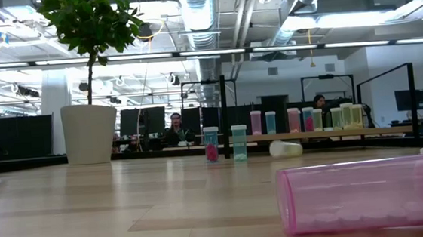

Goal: Pick and place medicine bottles onto shelf by color
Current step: Move the yellow pill bottle to the center of the table

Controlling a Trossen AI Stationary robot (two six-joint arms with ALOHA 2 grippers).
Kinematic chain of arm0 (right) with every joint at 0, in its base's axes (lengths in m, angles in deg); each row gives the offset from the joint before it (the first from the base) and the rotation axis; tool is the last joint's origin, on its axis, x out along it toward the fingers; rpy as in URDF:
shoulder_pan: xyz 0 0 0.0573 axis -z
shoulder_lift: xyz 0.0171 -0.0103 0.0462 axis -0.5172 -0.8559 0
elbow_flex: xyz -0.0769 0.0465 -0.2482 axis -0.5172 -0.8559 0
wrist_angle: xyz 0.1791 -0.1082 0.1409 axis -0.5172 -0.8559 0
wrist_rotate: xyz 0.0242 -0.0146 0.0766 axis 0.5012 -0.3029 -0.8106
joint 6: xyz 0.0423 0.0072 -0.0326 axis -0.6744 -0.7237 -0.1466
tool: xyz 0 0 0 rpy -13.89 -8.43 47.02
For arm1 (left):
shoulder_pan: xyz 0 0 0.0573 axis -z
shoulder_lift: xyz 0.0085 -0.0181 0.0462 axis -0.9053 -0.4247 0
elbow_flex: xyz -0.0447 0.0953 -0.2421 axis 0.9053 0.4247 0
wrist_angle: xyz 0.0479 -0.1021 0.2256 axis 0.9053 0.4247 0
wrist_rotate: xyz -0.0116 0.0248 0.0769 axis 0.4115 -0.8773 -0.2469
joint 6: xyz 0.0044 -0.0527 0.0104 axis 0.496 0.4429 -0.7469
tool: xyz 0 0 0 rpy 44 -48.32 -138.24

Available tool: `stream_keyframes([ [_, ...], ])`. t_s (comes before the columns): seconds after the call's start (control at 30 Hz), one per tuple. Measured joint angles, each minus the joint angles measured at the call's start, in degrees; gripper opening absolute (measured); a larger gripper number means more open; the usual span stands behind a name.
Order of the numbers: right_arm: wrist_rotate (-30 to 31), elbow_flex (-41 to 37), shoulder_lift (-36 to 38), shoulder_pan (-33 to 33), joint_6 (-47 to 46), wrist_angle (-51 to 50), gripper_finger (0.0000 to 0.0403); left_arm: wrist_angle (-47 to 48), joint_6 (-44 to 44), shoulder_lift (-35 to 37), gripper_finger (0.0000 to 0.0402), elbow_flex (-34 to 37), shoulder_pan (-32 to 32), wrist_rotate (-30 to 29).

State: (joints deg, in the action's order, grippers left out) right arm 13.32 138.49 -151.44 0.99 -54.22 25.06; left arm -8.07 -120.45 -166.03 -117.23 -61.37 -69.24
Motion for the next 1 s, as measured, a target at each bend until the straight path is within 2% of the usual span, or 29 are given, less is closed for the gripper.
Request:
stream_keyframes([
  [0.13,-4.05,0.00,2.97,0.90,1.16,-0.29,0.0167,5.13,17.35,0.13,0.0091,-0.06,1.81,-17.01],
  [0.23,-4.56,0.00,5.57,0.92,3.66,-1.23,0.0167,16.29,31.10,0.15,0.0091,-0.09,1.82,-22.68],
  [0.3,-4.60,0.00,7.76,1.09,6.38,-3.61,0.0168,25.74,40.92,0.15,0.0091,-0.09,1.74,-22.42],
  [0.37,-4.58,0.02,10.19,1.18,10.58,-7.44,0.0169,35.04,51.69,0.15,0.0091,-0.08,1.43,-19.32],
  [0.47,-3.15,0.04,13.79,1.13,19.39,-15.81,0.0169,46.00,67.99,0.13,0.0091,-0.07,0.41,-11.00],
  [0.57,0.84,0.09,16.75,1.09,30.09,-28.15,0.0169,52.19,81.01,0.13,0.0091,-0.07,-1.23,-3.02],
  [0.7,12.20,0.09,19.55,0.29,47.64,-50.24,0.0169,57.91,93.24,0.13,0.0091,-0.07,-3.42,4.53],
  [0.83,33.41,0.09,21.37,-2.05,65.11,-73.58,0.0169,62.89,103.69,0.13,0.0091,0.03,-5.12,13.68],
  [0.93,50.11,0.09,21.49,-4.49,70.83,-88.28,0.0169,64.43,109.02,0.13,0.0091,1.55,-5.43,18.14],
  [1.0,57.68,0.07,20.78,-6.11,71.26,-96.50,0.0169,65.82,111.57,0.08,0.0091,2.83,-5.39,20.15],
])
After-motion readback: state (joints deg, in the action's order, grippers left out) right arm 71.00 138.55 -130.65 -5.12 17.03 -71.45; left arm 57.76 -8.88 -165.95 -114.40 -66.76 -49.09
